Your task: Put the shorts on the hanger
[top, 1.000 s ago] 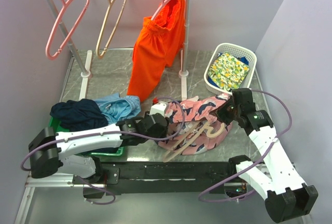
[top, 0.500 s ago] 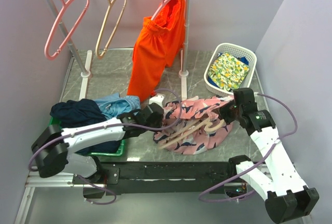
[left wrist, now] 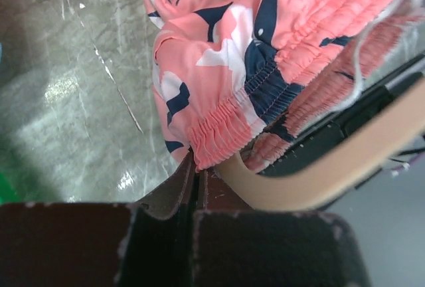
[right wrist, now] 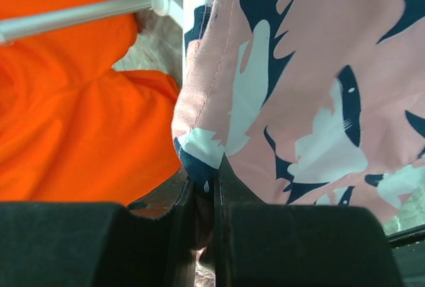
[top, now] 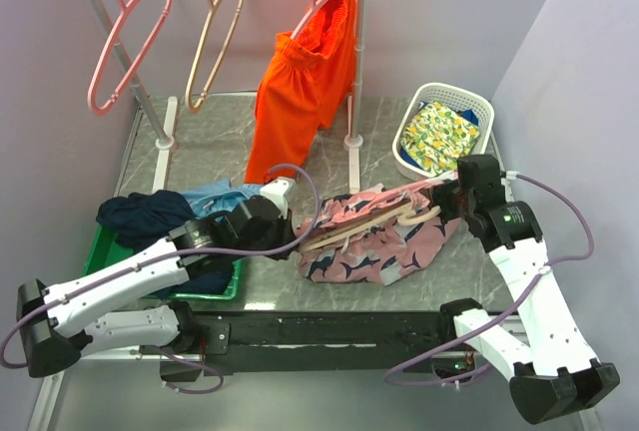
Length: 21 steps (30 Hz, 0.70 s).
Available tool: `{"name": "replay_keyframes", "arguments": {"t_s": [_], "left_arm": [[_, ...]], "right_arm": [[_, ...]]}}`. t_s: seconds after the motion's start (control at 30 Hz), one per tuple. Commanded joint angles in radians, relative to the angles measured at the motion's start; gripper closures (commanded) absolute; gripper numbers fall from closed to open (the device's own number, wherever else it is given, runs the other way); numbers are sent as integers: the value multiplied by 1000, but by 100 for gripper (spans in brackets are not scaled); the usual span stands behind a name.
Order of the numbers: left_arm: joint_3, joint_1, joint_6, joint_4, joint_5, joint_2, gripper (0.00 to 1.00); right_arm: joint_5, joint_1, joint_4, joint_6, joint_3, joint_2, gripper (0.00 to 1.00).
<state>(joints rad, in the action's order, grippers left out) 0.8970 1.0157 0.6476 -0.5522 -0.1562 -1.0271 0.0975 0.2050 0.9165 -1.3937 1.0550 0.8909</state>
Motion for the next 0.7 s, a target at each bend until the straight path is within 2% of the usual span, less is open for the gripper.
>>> {"name": "replay_keyframes", "arguments": {"t_s": [0.0,0.17,0.33,0.47,0.57,0.67], "left_arm": [[106,-2,-12,-146,56,35,99],[278,-2,-55,-206,106,35,99],[440,0,-77,-183,254,-37,99],[585,-2,-106,-175,329,-120,99],[674,-2,-92,-149,440,-175,99],[788,-2,-104,-178,390,-235,99]], "right_arm": [[148,-6,4,-48,66,6,100],[140,4,-5,-14,95,14,100],[176,62,19,-51,157,31,100],[217,155,100,-77,276,98,100],[240,191,168,-83,388,141,100],[264,220,249,-83,546,187,100]]}}
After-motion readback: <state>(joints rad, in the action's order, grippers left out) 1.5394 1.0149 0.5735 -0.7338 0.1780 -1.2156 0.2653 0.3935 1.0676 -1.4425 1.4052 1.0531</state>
